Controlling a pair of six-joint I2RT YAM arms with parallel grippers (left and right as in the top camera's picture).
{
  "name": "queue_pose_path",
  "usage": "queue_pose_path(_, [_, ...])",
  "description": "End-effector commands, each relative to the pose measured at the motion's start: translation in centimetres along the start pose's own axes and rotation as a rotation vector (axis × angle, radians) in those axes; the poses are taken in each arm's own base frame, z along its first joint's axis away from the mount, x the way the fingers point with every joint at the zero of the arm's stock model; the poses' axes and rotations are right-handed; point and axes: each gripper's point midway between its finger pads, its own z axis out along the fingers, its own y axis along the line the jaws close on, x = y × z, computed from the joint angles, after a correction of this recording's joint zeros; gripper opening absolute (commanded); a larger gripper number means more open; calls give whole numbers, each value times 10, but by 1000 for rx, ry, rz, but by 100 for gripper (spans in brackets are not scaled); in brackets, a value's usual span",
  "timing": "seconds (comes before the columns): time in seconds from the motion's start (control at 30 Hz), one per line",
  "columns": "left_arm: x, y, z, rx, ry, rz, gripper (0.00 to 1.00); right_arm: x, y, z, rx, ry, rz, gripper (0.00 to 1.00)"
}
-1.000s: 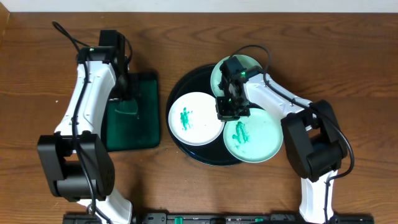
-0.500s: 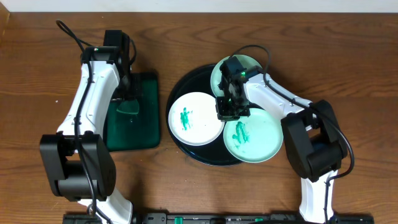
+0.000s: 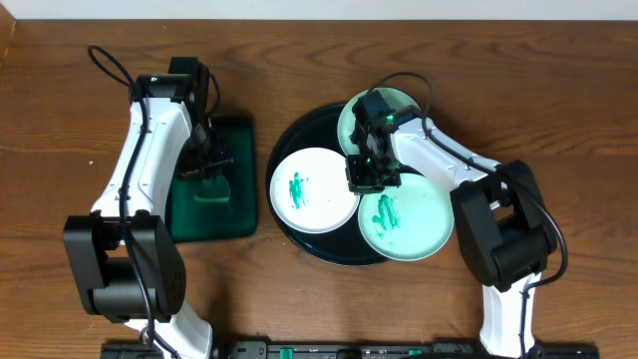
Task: Clean dirty plates on tray and stack at the side
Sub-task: 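Lift the sponge with the left gripper and carry it toward the white plate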
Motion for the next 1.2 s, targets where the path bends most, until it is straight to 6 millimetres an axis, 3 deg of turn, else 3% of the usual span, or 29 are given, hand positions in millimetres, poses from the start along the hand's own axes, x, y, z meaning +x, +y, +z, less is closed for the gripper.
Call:
queue_pose_path(0.0, [-3,-6,-10,40,-18,-30,7,9,-8,10,37,35,-15,1])
queue_pose_path(0.57, [-6,-8,-10,48,-30,-41,7,9,-7,10,36,32,-17,1])
queue_pose_path(0.77, [-7,-52,-16,246,-34,50,7,8,-7,10,36,32,-17,1])
queue_pose_path(1.0, [3,-99,-15,270,-55,152,7,9,-7,10,36,33,-17,1])
queue_pose_path(1.17, [11,-126,-2,268,-38,198,7,11,-7,10,39,41,-15,1])
